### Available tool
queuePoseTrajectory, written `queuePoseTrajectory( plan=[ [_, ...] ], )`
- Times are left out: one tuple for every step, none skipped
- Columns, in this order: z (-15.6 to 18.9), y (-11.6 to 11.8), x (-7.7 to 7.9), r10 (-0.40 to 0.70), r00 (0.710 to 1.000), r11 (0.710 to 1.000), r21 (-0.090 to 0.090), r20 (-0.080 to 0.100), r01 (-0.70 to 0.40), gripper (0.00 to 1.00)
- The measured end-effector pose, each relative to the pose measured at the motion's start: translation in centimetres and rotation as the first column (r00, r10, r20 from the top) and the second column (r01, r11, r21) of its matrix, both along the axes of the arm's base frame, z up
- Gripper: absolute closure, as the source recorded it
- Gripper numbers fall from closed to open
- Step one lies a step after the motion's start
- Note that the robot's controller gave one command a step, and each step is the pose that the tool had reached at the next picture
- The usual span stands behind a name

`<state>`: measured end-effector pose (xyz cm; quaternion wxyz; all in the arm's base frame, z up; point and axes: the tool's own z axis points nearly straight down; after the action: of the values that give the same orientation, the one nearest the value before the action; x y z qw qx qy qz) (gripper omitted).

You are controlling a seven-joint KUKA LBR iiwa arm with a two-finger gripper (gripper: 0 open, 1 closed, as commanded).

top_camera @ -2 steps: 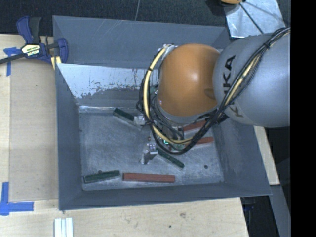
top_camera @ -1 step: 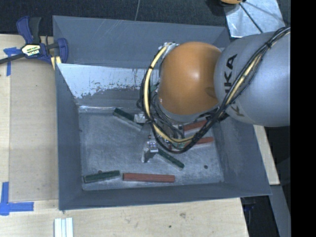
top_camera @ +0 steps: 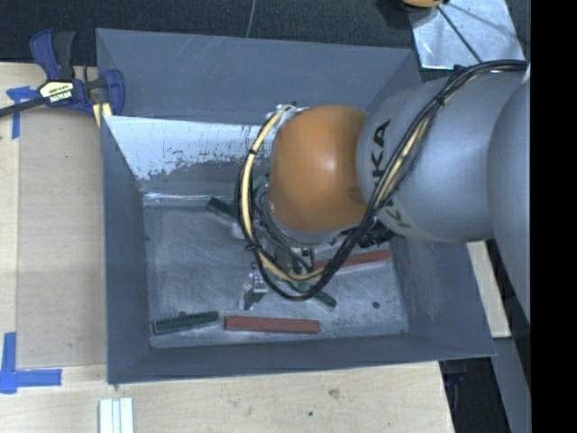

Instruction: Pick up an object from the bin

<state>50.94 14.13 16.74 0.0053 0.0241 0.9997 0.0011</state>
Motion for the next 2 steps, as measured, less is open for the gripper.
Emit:
queuePoseTrajectory(
  plan=[
    [-4.5, 2.2, -1.6, -0.004, 1.000, 1.000, -0.001, -0.010, 0.004, 0.00],
    [-9.0, 3.5, -1.2, 0.122, 0.992, 0.993, 0.002, 0.011, -0.122, 1.00]
  ],
)
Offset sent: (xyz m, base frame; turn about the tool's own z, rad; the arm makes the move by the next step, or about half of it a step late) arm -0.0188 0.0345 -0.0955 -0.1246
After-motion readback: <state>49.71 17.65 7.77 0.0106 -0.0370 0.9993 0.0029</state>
